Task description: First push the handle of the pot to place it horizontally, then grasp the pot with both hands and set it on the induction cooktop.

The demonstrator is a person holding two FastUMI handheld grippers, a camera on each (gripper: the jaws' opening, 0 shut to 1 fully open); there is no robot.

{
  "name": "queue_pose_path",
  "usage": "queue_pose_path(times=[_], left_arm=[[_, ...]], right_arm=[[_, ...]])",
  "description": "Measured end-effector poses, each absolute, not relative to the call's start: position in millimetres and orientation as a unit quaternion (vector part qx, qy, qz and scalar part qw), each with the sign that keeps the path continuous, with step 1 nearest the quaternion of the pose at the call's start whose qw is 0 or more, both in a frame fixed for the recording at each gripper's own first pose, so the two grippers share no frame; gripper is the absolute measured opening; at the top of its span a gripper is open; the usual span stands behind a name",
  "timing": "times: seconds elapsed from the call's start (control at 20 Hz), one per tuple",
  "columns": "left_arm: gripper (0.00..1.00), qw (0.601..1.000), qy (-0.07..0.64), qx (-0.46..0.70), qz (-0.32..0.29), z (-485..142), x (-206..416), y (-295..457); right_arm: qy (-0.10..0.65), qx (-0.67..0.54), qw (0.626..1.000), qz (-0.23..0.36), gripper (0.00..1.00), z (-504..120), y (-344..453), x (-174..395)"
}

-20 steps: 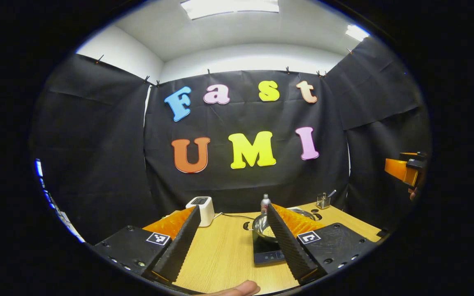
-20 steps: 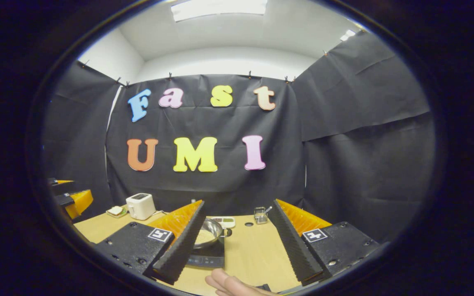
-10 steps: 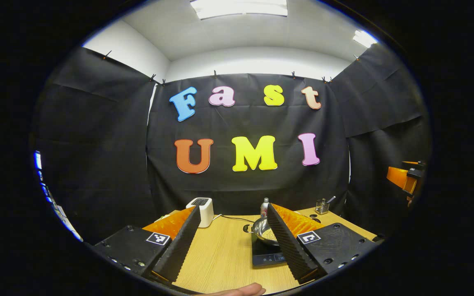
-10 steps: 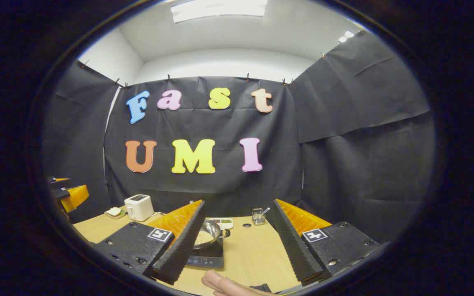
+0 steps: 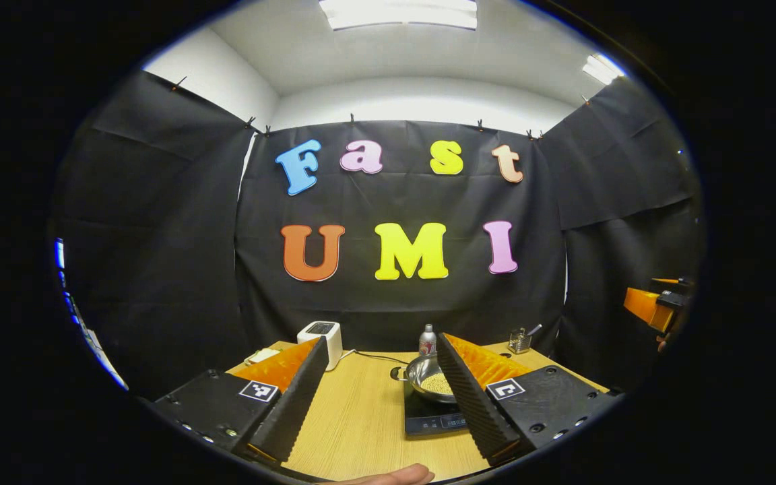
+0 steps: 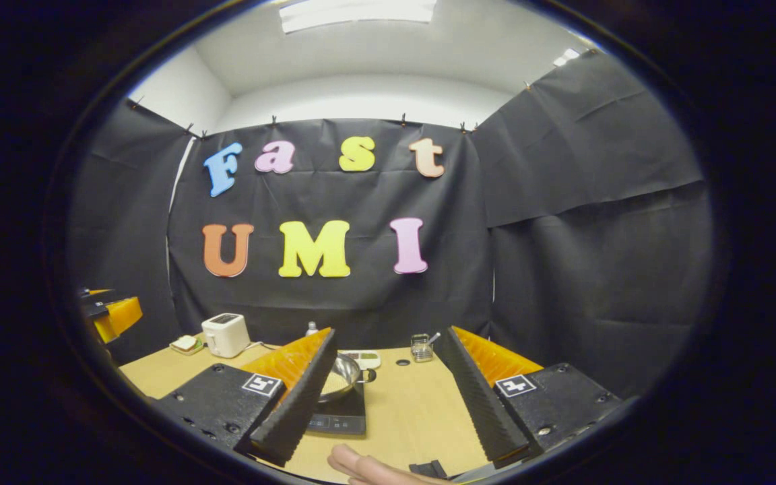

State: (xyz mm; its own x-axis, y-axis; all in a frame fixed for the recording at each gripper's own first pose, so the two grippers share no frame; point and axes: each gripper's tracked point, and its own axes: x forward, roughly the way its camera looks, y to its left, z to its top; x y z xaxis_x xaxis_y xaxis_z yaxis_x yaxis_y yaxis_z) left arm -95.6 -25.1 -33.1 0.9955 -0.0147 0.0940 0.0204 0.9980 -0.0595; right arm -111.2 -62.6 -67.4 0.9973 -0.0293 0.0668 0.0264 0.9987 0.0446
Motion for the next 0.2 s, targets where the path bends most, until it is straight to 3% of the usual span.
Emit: queue_pose_path(times=[0.05, 0.1, 0.2], left_arm=[[0.96, 0.998, -0.046, -0.029, -0.009, -35.6, -95.8, -25.9], [0.89, 0.999, -0.045, -0.029, -0.008, -36.9, -95.3, -25.8], [0.89, 0.999, -0.042, -0.029, -0.009, -37.4, -94.4, -27.7]], right_arm=[[-0.031, 0.022, 0.999, -0.015, 1.00, -68.8, -62.3, -109.9], [-0.029, 0.023, 0.999, -0.015, 1.00, -69.8, -62.1, -109.8], [-0.028, 0.026, 0.999, -0.016, 1.00, -70.7, -61.5, -108.8]])
